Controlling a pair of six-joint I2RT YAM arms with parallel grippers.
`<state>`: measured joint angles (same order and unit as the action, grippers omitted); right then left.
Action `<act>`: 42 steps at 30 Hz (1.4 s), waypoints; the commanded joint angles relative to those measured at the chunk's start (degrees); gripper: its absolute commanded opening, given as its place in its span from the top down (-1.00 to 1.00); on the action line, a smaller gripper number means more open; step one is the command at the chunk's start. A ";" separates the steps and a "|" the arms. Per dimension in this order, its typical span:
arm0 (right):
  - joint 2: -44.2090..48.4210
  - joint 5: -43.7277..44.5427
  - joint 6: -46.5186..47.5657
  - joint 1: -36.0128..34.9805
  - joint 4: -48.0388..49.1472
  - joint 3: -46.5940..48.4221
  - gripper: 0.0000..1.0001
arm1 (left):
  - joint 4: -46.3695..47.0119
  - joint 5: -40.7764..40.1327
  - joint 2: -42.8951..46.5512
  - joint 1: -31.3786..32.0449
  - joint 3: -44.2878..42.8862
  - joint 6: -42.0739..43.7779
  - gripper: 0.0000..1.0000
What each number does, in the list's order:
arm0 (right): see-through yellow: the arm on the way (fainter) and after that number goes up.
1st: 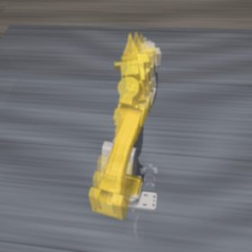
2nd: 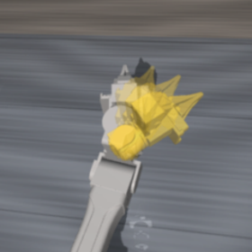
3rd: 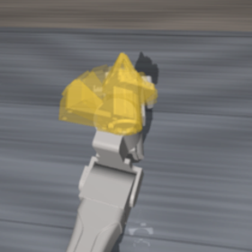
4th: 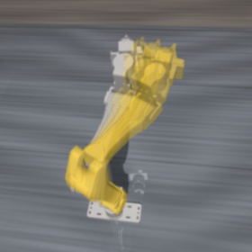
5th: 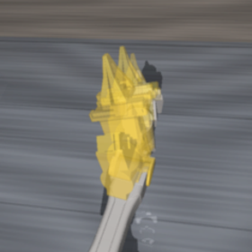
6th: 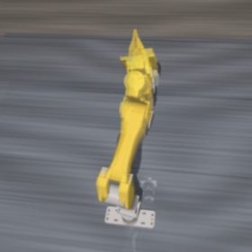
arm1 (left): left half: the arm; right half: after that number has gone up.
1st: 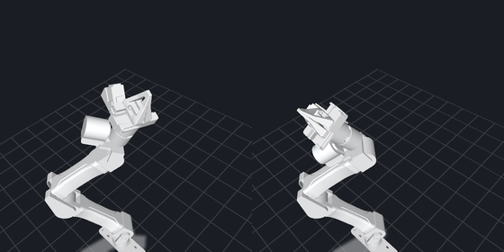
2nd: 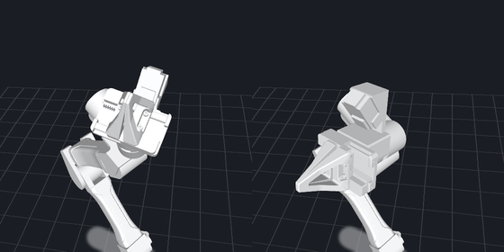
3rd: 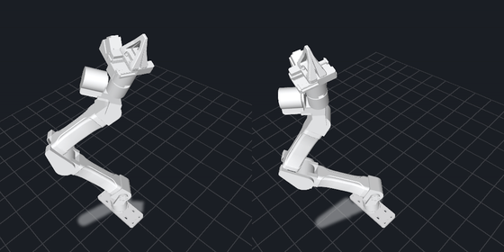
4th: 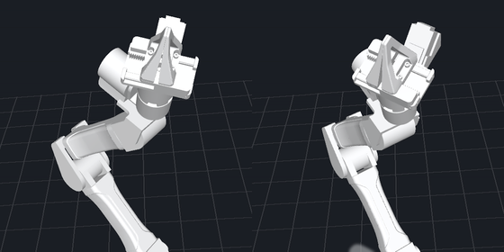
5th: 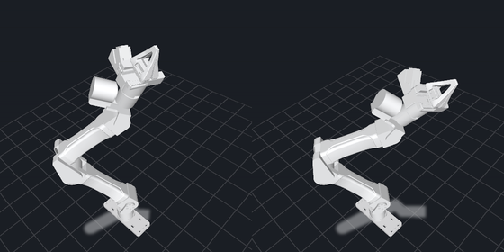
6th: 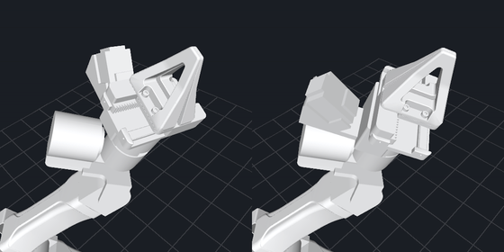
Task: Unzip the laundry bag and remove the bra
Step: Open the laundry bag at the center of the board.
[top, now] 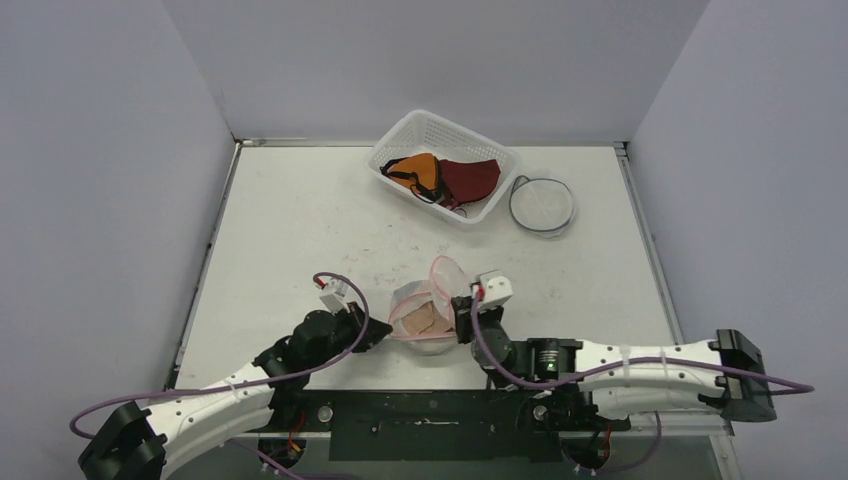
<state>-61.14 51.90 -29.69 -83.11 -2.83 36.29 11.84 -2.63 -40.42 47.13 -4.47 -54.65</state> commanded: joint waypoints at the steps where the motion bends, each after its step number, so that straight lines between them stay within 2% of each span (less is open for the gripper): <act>1: 11.28 -3.98 -6.88 3.11 6.41 -6.54 0.89 | 2.76 -1.94 1.25 -0.03 -1.28 -0.48 1.00; 6: 24.56 2.06 -17.42 2.94 -0.98 -13.33 0.79 | 1.84 -3.63 2.36 0.04 -2.04 -0.89 1.00; 10: 35.00 4.08 -22.59 2.92 -7.41 -16.50 0.29 | 1.07 -4.86 3.75 0.13 -1.90 -1.15 1.00; 13: 39.64 5.50 -24.53 2.87 -13.03 -15.69 0.03 | 0.25 -5.37 4.24 0.15 -1.95 -1.07 1.00; 19: 40.29 3.67 -19.58 2.87 -15.40 -8.72 -0.42 | -0.59 -5.31 4.13 0.14 -2.66 -0.99 1.00; 22: 33.15 2.41 -16.14 2.86 -14.47 -2.68 -0.52 | -1.11 -5.66 3.73 0.21 -3.27 -0.74 1.00; 24: 24.26 2.14 -14.86 2.86 -16.79 3.71 -0.53 | -1.45 -6.05 3.33 0.21 -3.69 -0.64 1.00; 29: -7.43 5.90 -18.19 4.29 -37.58 27.02 -0.59 | -2.20 -7.18 2.06 0.35 -4.09 -1.04 1.00; 31: -15.96 4.54 -14.49 5.49 -39.17 33.11 -0.64 | -2.08 -7.13 1.87 0.55 -3.79 -1.38 1.00; 34: -20.75 -7.69 -5.24 11.52 -32.84 35.77 -0.64 | -1.99 -6.80 2.22 0.72 -3.12 -1.89 1.00; 36: -22.77 -16.05 -2.68 15.41 -30.77 36.74 -0.63 | -2.35 -6.71 2.72 0.73 -2.62 -2.22 1.00; 38: -25.26 -21.34 -0.80 18.54 -30.76 38.35 -0.62 | -2.64 -6.76 3.18 0.84 -2.08 -2.46 1.00; 42: -30.32 -25.49 1.07 21.61 -31.82 41.71 -0.62 | -2.34 -7.03 3.01 0.94 -1.42 -2.58 1.00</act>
<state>-89.43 34.65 -33.47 -63.33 -34.52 72.27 8.51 -8.82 -37.60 47.62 -5.85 -56.77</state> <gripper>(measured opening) 0.813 0.009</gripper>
